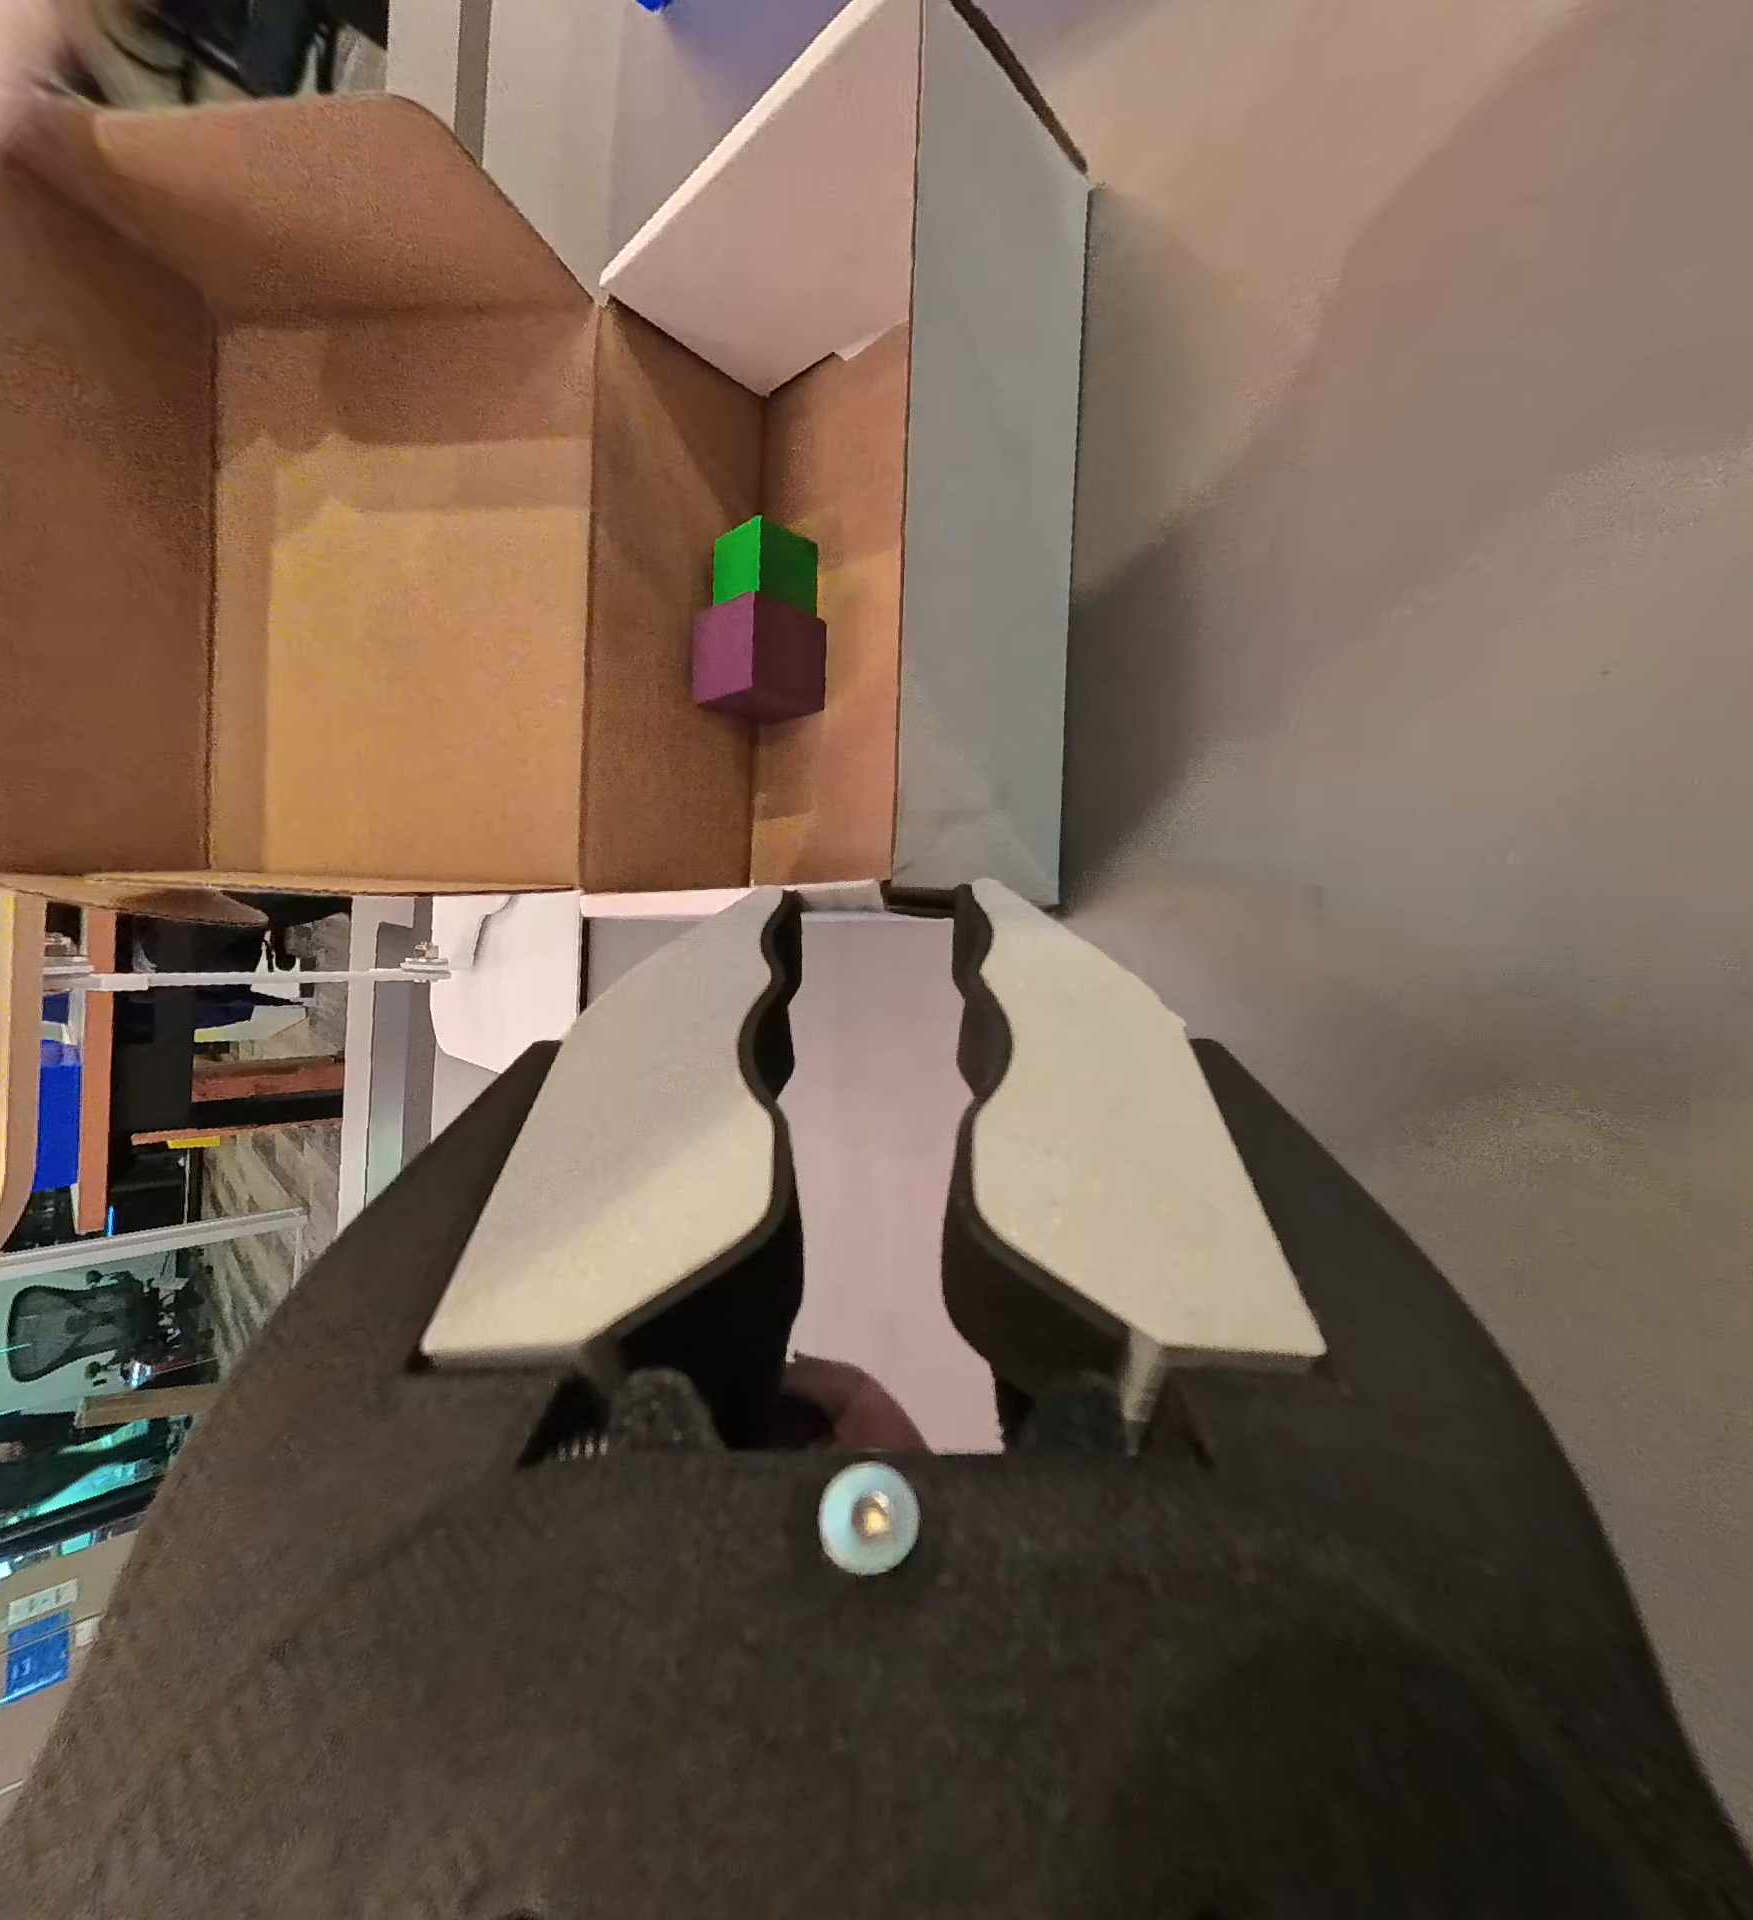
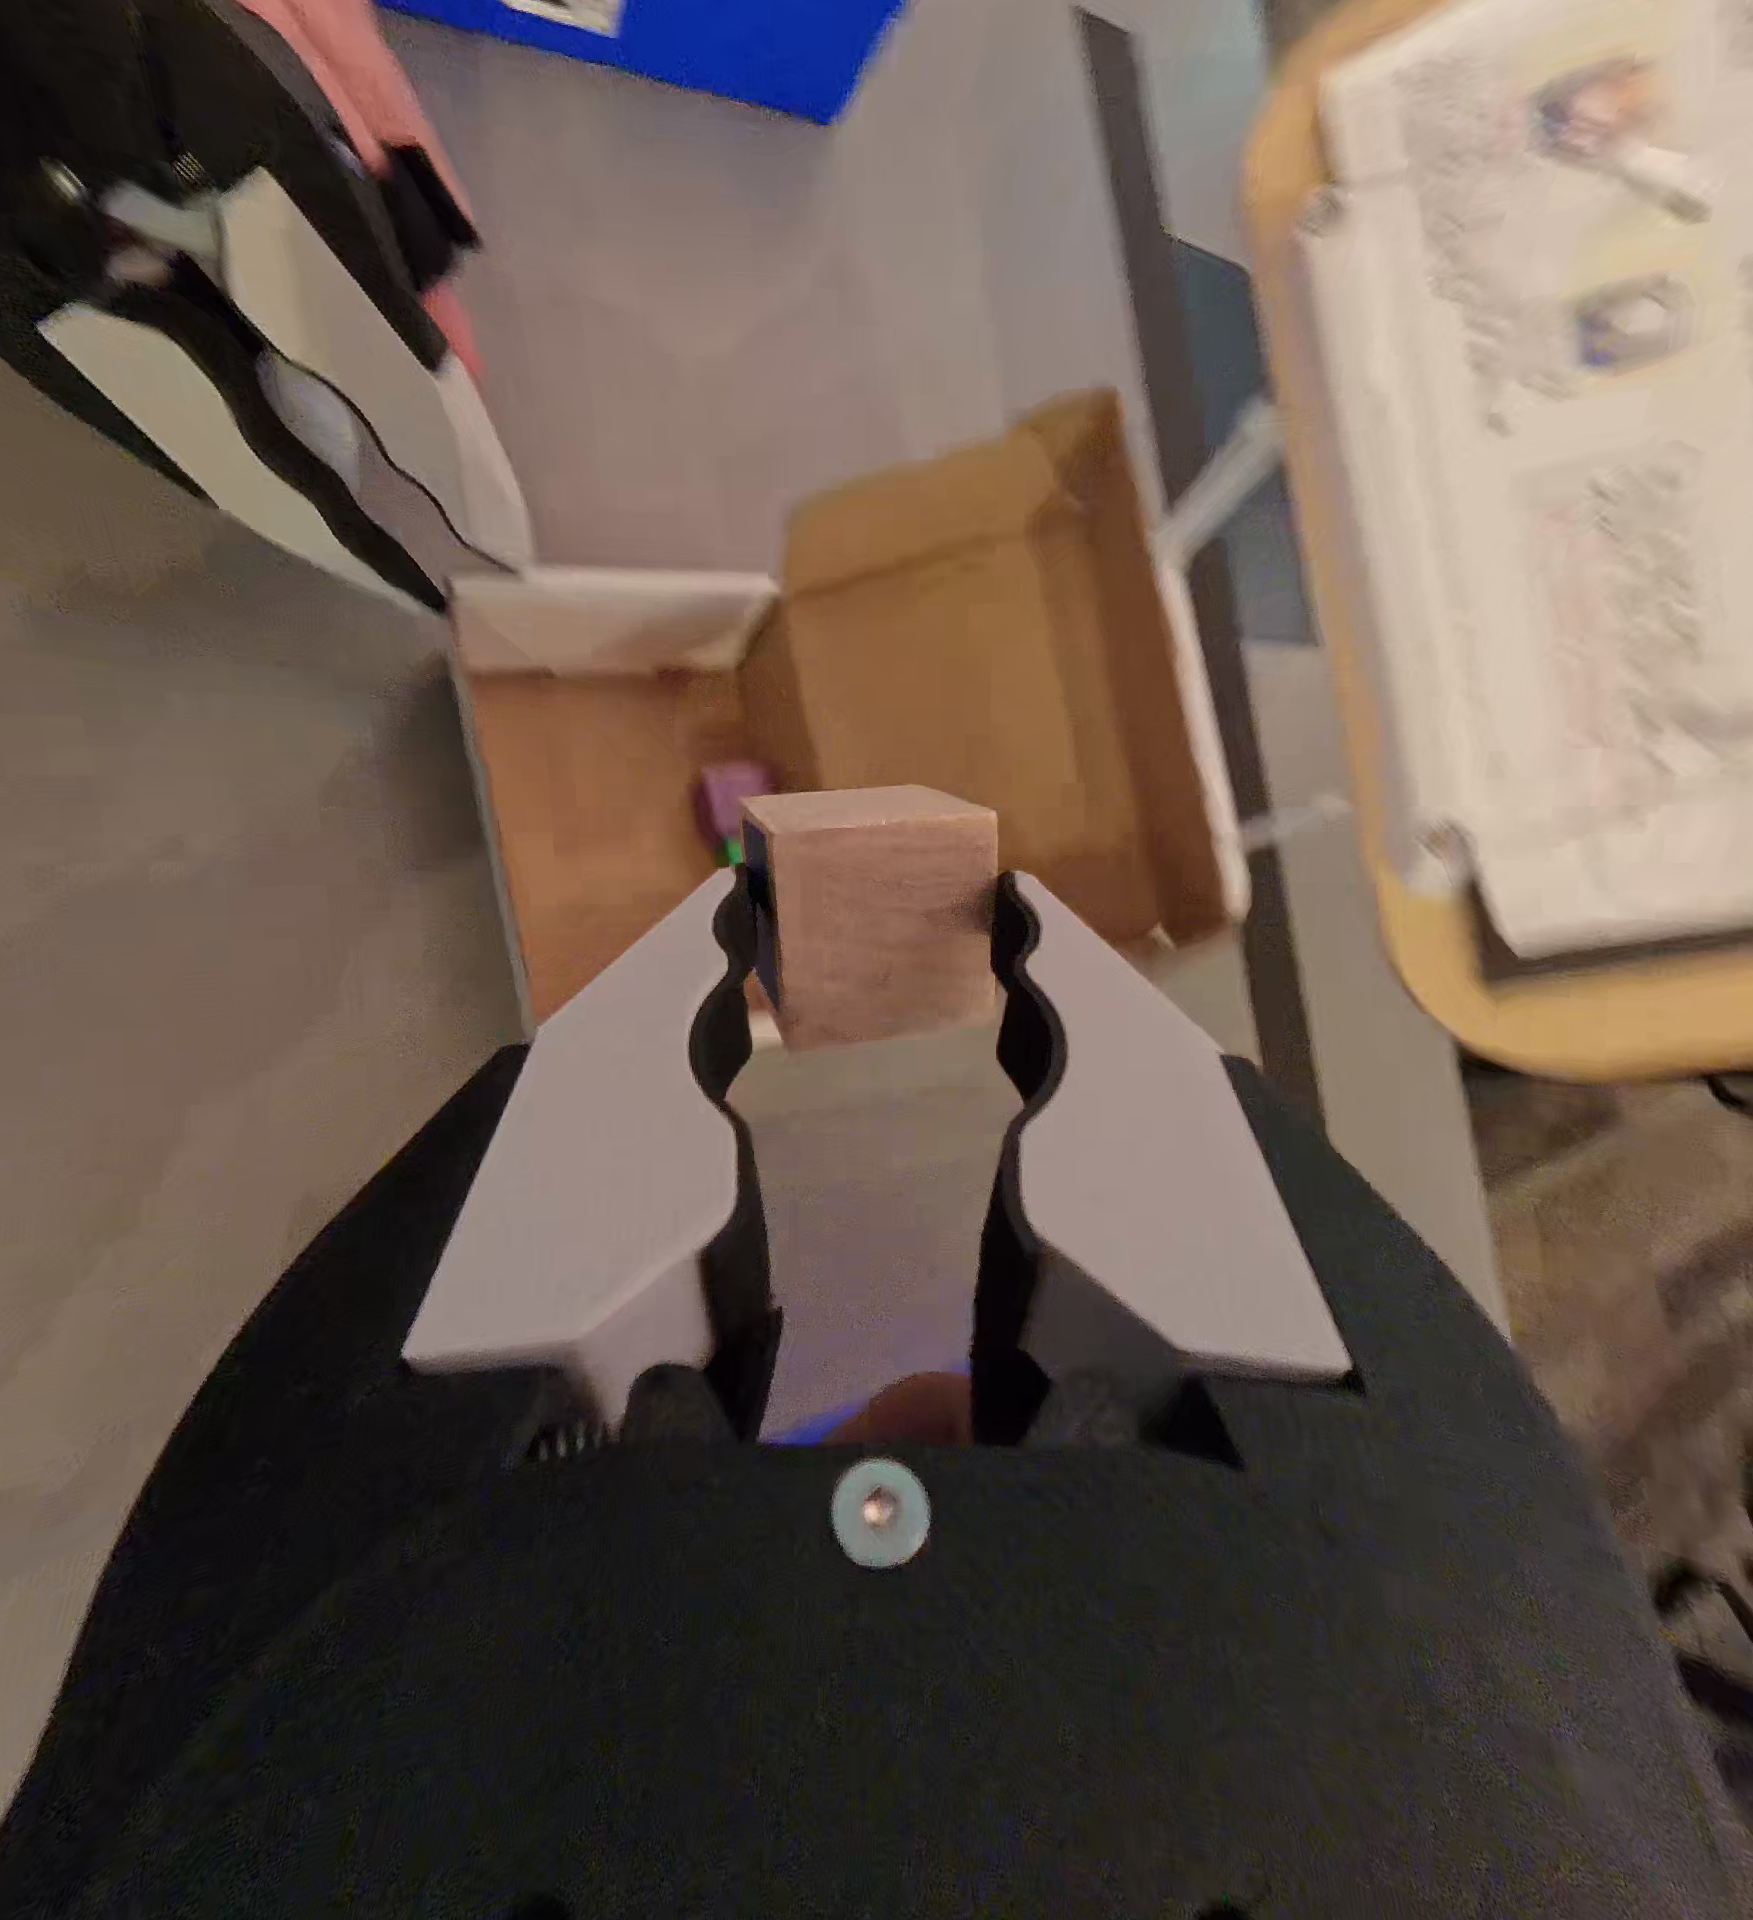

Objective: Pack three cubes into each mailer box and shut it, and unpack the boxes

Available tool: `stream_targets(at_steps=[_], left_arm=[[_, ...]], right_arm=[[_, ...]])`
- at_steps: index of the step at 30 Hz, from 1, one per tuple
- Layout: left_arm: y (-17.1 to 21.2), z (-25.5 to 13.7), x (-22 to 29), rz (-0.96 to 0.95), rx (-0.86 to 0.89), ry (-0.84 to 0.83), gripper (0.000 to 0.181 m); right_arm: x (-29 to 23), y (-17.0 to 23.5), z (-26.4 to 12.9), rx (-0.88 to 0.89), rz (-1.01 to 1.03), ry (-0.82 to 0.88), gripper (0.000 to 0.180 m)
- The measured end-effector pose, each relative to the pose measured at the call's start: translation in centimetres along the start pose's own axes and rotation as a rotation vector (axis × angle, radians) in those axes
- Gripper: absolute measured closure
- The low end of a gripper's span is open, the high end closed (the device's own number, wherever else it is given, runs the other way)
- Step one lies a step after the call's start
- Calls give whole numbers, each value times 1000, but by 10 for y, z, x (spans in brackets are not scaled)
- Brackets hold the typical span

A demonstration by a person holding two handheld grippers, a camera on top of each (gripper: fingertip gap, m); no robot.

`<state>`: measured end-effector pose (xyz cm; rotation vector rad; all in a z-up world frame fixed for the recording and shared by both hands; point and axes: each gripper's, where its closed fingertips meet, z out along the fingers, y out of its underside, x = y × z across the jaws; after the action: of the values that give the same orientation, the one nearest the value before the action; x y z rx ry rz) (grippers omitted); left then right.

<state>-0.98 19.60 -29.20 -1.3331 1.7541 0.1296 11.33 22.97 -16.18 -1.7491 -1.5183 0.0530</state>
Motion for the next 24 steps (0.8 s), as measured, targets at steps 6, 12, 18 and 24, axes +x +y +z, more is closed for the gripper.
stream_targets(at_steps=[6,12,18,24], left_arm=[[0,0,0,1,-4,2,153],[0,1,-1,-5,-10,3,153],[1,1,-1,-10,-15,-1,153],[1,1,-1,-22,-13,-2,153]], right_arm=[[29,114,-102,-224,94,136,136],[-12,202,-90,-366,141,7,135],[-47,247,-52,-450,138,-123,135],[-62,251,-35,-447,116,-169,135]])
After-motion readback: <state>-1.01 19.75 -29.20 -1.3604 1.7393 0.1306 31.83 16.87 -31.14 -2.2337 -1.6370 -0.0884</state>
